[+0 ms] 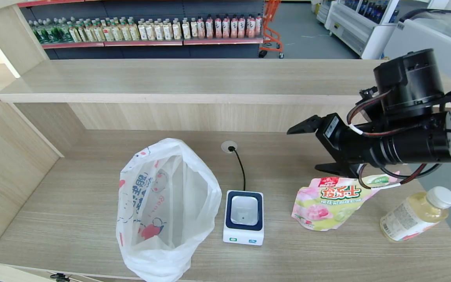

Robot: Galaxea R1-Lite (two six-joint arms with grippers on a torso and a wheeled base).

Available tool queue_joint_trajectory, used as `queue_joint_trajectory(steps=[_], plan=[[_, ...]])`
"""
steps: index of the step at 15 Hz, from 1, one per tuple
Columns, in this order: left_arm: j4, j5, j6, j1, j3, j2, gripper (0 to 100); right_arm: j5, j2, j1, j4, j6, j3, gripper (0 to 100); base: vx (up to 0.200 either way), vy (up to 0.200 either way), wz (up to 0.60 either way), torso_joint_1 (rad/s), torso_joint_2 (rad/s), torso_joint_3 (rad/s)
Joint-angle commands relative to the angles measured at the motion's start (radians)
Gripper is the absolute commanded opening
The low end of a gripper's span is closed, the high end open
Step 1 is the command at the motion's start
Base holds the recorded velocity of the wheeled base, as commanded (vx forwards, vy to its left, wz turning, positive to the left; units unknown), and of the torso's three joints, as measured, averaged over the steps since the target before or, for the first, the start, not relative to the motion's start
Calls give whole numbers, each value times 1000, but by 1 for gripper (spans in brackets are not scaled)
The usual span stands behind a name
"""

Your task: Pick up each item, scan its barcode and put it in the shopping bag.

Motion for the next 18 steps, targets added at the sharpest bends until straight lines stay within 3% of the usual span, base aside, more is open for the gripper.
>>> queue_joint_trajectory(steps=[1,10,13,18], plan=[[0,0,0,0,0,0,100,-27,28,4,15,3,-2,100,0,0,0,0,0,0],[0,0,0,0,0,0,100,-51,-115,33,96,72,-31,100,0,0,0,0,0,0],[0,0,0,0,0,0,100,-53,-173,30,202,73,-16,100,0,0,0,0,0,0],[0,0,0,0,0,0,100,-113,-214,-44,277,78,67,100,0,0,0,0,0,0]])
